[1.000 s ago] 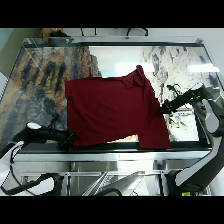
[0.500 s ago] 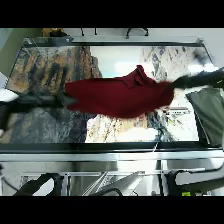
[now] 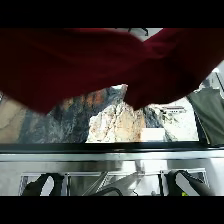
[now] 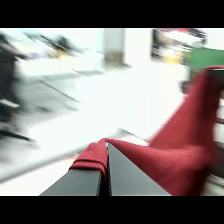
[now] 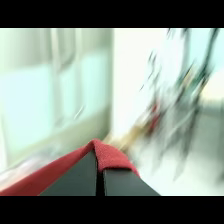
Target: Fold the shirts.
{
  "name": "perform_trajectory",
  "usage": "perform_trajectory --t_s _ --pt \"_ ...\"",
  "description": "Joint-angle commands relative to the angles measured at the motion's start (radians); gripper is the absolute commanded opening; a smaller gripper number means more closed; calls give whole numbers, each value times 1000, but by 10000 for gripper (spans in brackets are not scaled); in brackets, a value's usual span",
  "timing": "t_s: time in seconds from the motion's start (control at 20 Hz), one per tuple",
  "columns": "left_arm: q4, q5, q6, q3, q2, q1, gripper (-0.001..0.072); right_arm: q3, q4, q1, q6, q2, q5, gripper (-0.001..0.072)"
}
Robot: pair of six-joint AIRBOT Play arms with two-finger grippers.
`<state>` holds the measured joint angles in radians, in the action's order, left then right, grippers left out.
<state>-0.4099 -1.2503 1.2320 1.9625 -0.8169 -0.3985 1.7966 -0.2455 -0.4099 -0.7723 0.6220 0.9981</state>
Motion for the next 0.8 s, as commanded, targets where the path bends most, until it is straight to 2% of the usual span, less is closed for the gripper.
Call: perform_trajectory --t_s 0.0,0.15,0.3,0.4,0.5,0.65,0.75 --pt "-86 -73 57 54 27 -205 10 6 -60 -2 65 -63 -99 26" --pt "-64 -87 43 -152 8 -203 11 4 -65 -2 -2 64 76 27" --pt "-81 -84 -27 -356 -92 -43 11 -43 -20 18 -16 266 262 26" --pt "-171 -10 -63 -473 -200 95 10 -96 -58 56 10 385 266 27" --pt "-323 104 -64 -550 -334 200 11 -140 -97 83 23 507 239 26" --pt "-465 230 -69 -584 -579 266 11 -161 -137 107 37 721 199 27" --pt "-489 226 -75 -525 -763 269 11 -161 -137 123 45 858 164 27"
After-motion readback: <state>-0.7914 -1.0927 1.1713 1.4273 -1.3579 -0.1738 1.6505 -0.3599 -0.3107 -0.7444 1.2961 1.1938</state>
